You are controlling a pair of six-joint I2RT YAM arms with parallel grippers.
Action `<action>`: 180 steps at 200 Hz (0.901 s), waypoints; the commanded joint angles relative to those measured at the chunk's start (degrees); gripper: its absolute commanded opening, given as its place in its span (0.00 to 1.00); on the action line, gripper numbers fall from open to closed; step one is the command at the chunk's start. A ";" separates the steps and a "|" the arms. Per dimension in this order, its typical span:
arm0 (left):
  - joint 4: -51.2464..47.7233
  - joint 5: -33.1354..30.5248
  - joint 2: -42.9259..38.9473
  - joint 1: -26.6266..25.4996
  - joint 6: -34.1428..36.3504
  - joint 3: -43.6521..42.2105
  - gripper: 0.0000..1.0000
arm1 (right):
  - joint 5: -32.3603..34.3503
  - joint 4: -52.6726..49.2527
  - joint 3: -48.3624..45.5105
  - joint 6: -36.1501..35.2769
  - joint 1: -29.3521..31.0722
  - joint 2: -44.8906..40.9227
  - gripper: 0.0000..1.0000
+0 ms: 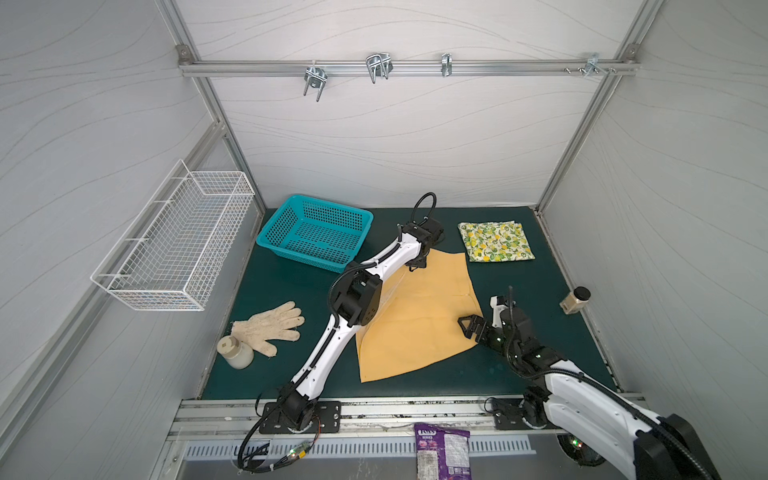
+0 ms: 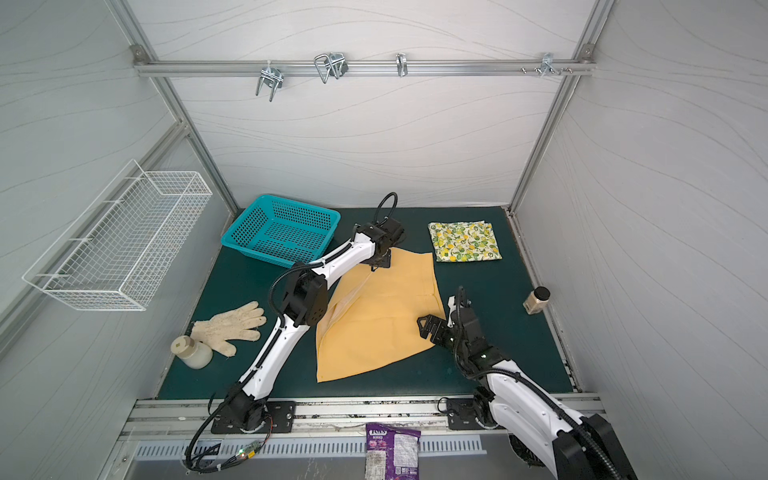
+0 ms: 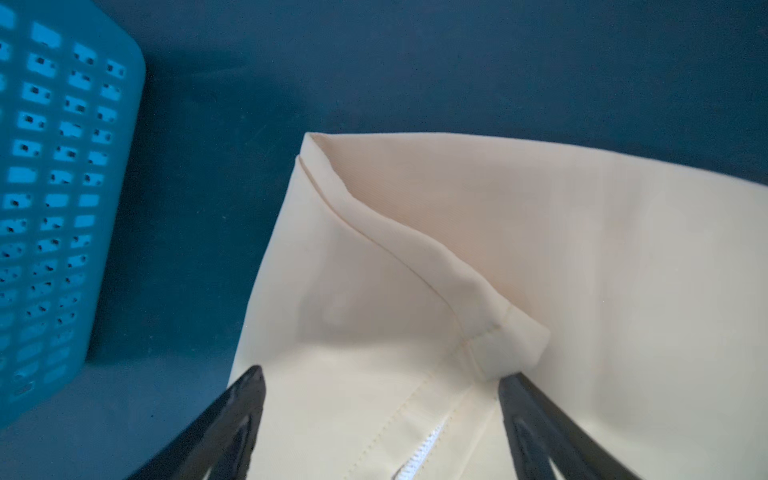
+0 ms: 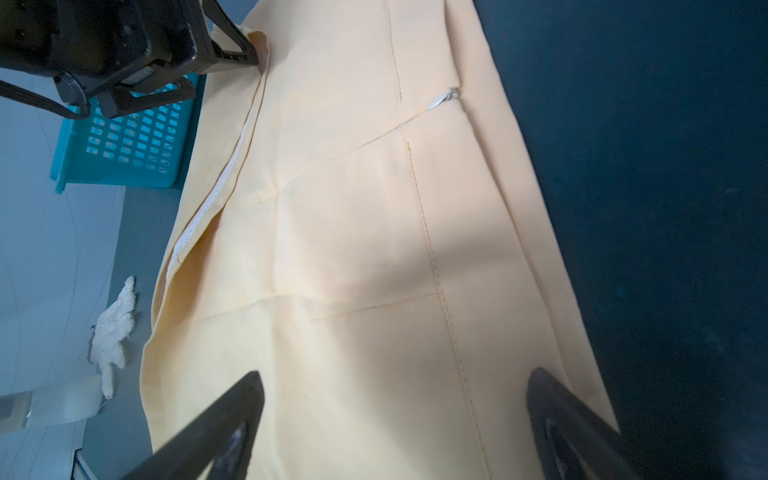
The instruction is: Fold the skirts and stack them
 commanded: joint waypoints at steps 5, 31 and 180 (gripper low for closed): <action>-2.62 -2.59 -0.87 2.27 -1.00 -1.17 0.88 | -0.86 -3.06 -1.41 1.08 0.32 -0.36 0.99; -3.60 -4.27 -2.04 3.73 -0.29 -1.81 0.90 | -0.95 -2.97 -1.39 1.06 0.31 -0.73 0.99; 2.92 -7.70 -16.32 8.80 2.03 -12.97 0.98 | 0.72 -7.18 -1.78 0.81 0.37 -3.70 0.99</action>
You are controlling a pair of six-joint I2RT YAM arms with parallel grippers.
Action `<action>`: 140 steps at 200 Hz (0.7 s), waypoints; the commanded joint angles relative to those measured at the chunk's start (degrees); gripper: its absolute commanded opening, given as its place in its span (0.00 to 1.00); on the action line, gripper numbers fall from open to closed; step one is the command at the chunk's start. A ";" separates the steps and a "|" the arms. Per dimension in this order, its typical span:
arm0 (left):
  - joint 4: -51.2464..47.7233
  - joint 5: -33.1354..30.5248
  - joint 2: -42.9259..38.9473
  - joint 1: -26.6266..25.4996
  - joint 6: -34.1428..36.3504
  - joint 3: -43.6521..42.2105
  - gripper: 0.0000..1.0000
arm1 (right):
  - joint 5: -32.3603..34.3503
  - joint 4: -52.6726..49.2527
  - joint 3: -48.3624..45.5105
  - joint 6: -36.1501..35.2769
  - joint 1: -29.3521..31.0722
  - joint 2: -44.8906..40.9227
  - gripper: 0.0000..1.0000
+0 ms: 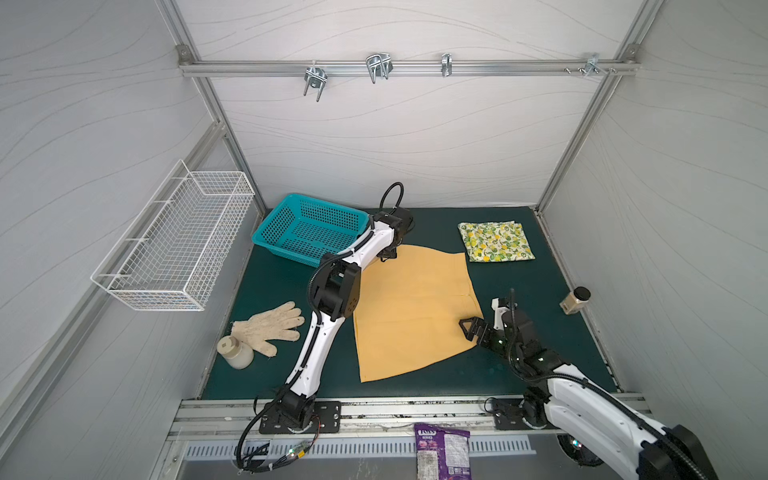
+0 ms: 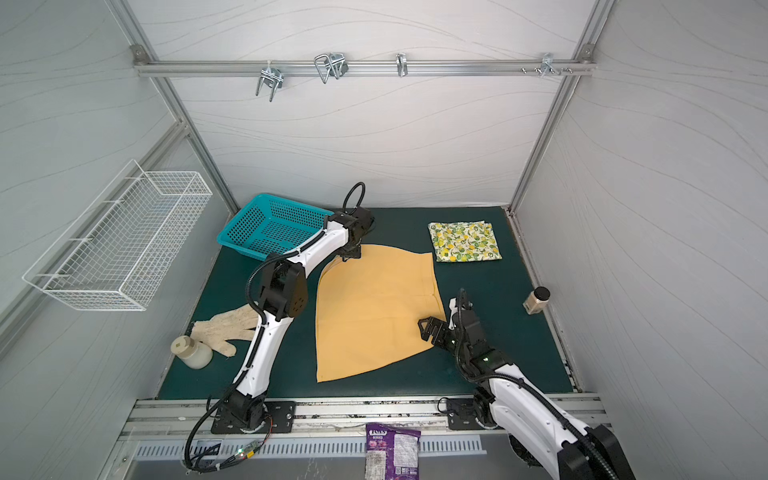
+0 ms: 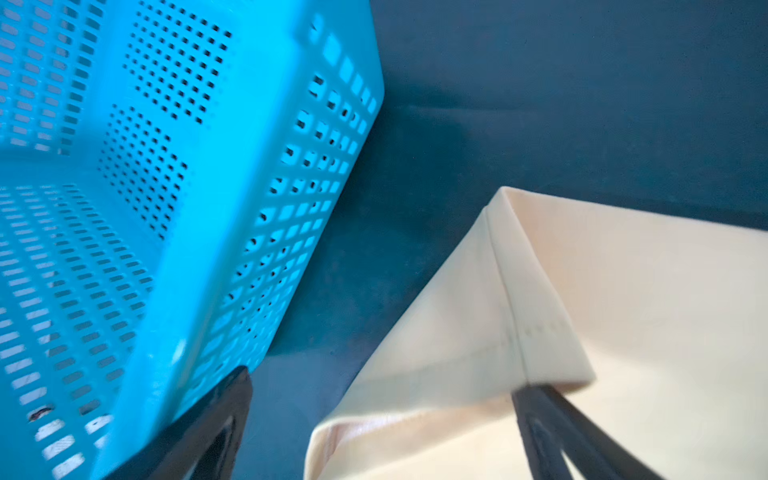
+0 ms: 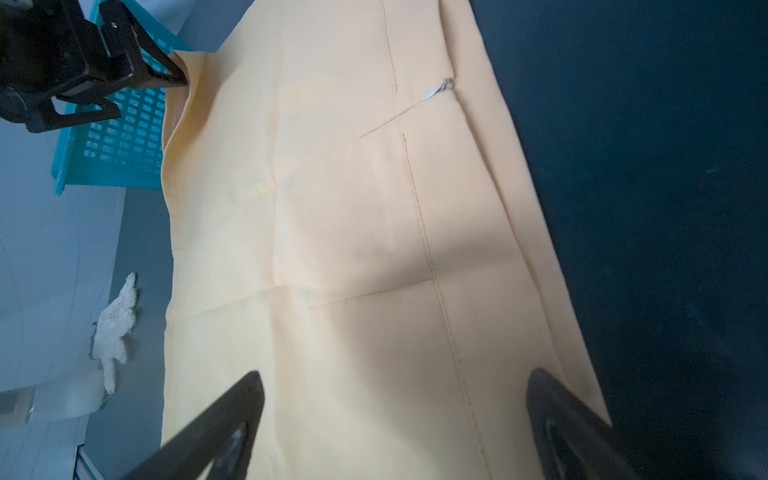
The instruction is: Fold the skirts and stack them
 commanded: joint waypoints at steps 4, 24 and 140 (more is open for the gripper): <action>4.86 -0.34 -7.62 0.35 0.06 -3.26 0.98 | 0.76 -3.94 -1.23 0.57 0.38 -0.17 0.99; 7.55 4.01 -11.61 0.26 -0.63 -5.83 0.98 | 0.93 -3.90 -0.72 0.52 0.35 -0.04 0.99; 36.88 31.16 -37.79 -6.69 -13.97 -49.48 0.99 | 5.09 -15.05 19.32 -11.90 -0.47 4.20 0.99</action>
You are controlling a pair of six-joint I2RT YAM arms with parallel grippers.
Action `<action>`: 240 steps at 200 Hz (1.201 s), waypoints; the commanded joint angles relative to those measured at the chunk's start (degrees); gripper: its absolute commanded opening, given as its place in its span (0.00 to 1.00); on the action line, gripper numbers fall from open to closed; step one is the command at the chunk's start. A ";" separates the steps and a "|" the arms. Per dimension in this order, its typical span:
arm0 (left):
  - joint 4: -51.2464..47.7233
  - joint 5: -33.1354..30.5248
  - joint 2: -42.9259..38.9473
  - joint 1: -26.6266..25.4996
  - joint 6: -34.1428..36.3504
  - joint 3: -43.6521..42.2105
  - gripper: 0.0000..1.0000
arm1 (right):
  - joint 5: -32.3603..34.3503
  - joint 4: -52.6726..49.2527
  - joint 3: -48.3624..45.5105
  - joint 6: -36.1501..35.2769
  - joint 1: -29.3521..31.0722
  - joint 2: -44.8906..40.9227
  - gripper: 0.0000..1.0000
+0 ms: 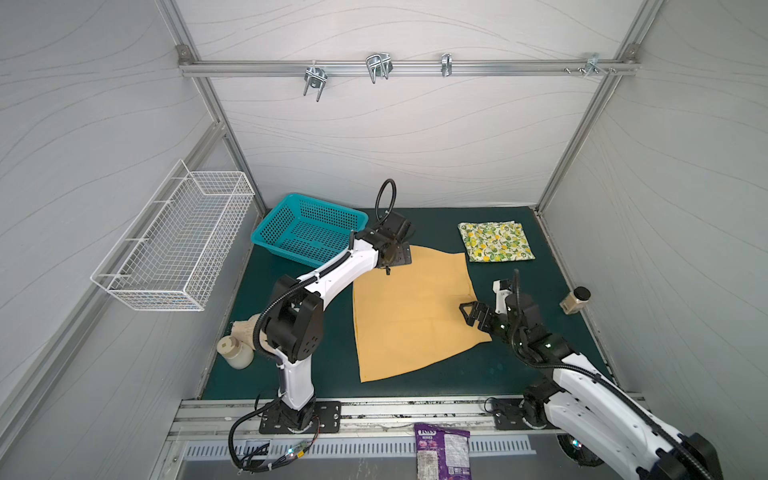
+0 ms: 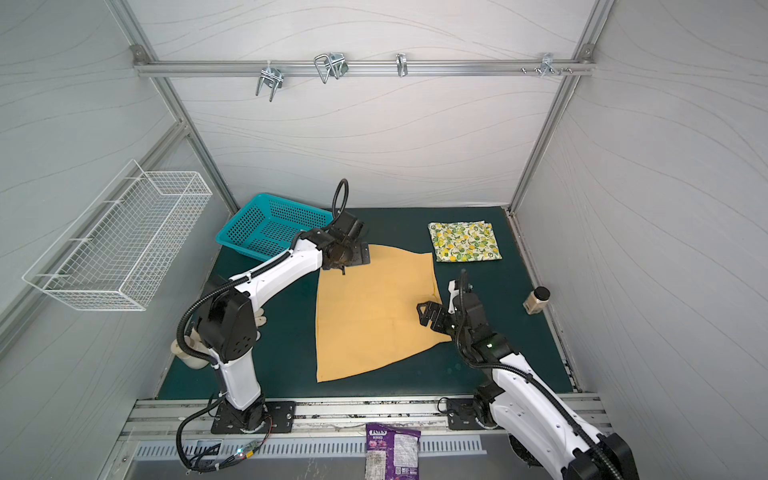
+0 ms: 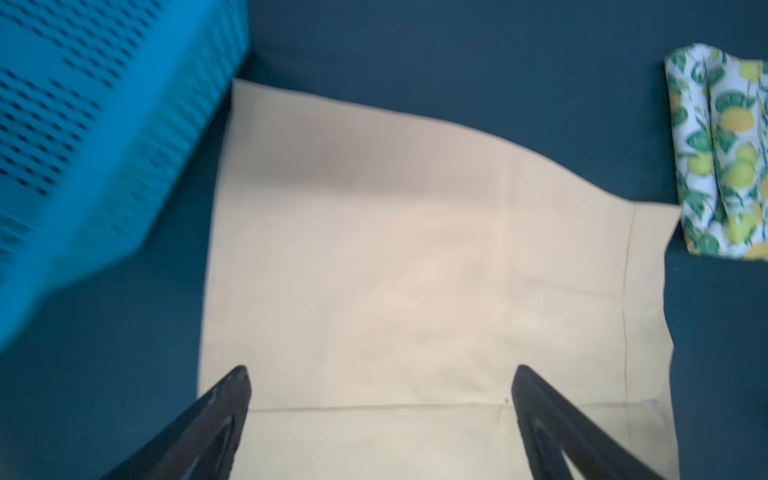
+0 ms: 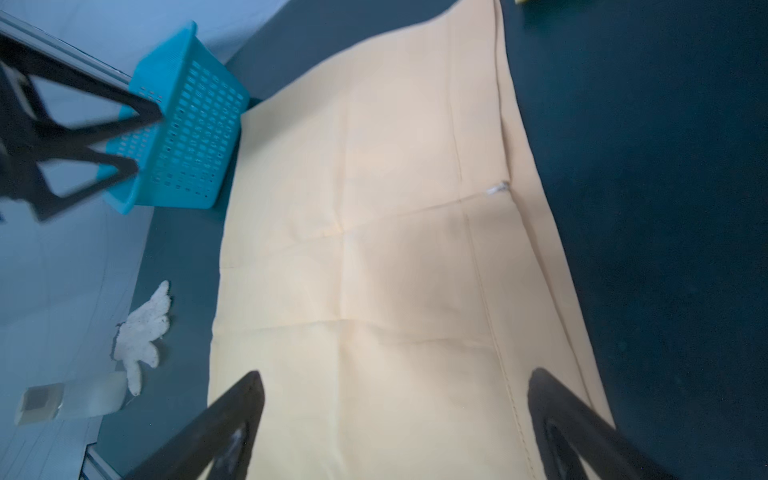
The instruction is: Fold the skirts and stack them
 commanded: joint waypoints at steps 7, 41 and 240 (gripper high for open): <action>14.95 10.97 -5.55 -0.70 -7.50 -13.33 0.99 | 2.23 -4.26 4.39 -5.85 -0.95 4.82 0.99; 24.12 14.38 -9.55 -1.78 -11.36 -26.04 0.99 | 0.63 -2.31 5.61 -7.01 -2.77 12.94 0.99; 5.70 7.56 18.36 9.10 0.83 -2.06 0.99 | 3.85 10.14 -2.95 10.88 11.41 22.31 0.99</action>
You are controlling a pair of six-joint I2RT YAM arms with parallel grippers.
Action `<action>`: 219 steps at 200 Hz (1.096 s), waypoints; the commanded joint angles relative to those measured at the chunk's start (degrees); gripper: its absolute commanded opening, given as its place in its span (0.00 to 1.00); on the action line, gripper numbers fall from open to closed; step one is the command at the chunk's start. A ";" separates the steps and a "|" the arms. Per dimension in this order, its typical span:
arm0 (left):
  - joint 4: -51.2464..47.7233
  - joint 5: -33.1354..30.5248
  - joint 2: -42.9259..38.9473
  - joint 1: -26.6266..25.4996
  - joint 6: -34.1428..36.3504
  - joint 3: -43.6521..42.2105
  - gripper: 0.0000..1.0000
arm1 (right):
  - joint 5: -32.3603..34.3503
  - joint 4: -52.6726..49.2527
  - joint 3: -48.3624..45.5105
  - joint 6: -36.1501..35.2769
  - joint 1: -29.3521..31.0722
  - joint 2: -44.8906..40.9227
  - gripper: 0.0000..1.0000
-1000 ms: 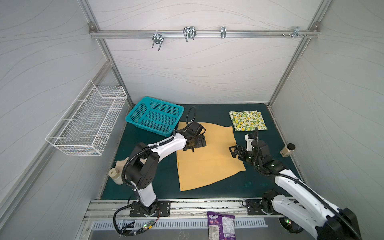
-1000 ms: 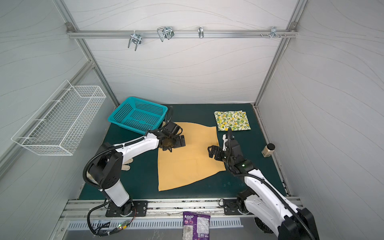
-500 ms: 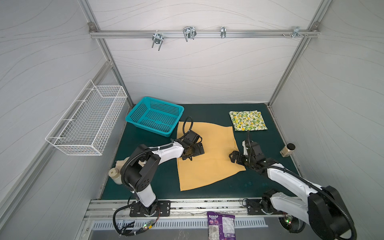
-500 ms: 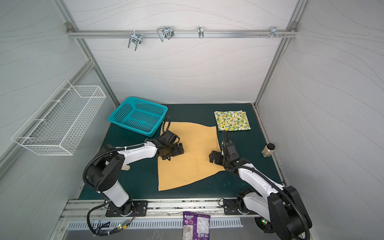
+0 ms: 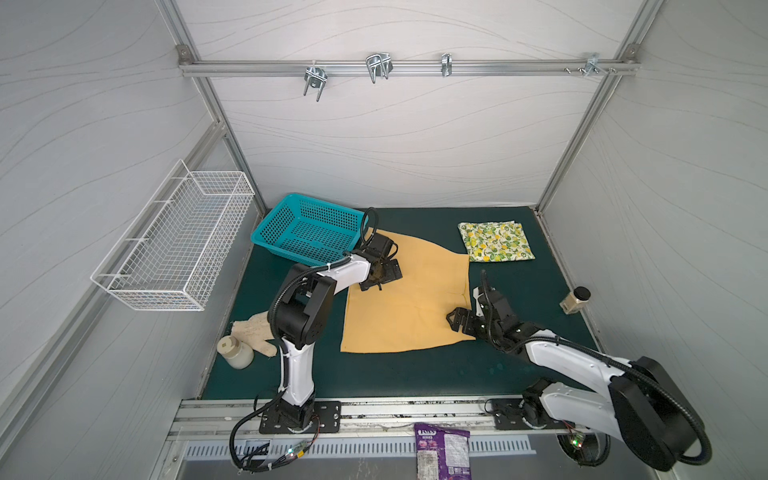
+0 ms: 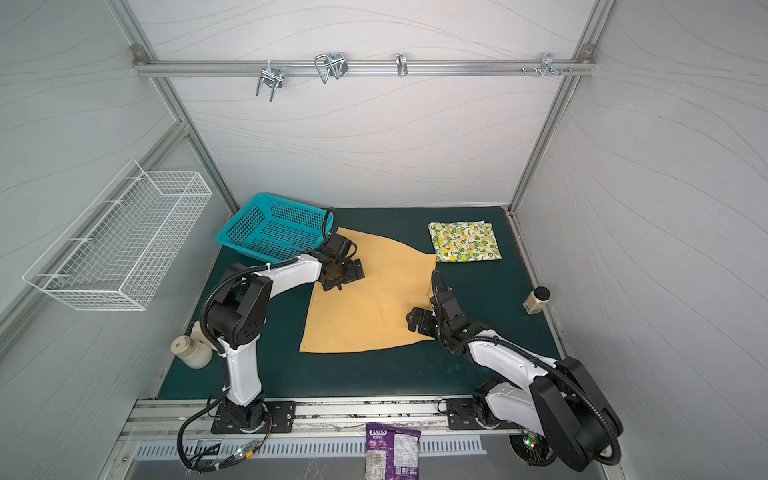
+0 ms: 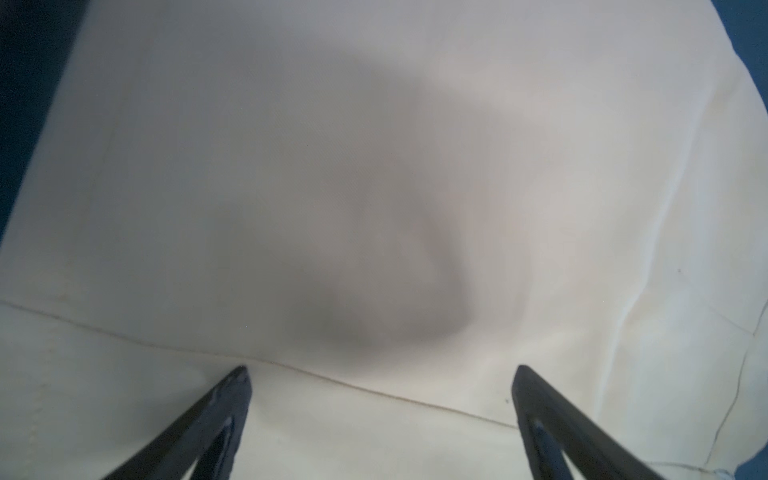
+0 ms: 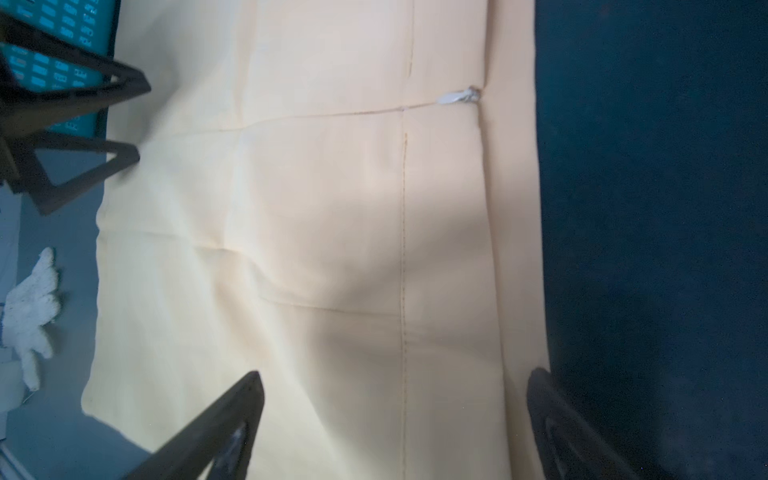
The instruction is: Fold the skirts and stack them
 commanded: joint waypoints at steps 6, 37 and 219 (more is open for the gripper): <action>-10.17 -2.33 8.27 0.93 3.39 7.09 0.99 | 2.64 0.60 -0.51 6.14 4.68 1.51 0.99; -17.67 -4.46 13.15 0.93 6.11 19.70 0.99 | 6.96 3.47 2.13 9.19 12.03 6.78 0.99; -13.45 1.78 -28.34 0.98 -0.33 0.64 0.99 | 23.86 -13.44 23.25 -16.74 28.51 2.57 0.99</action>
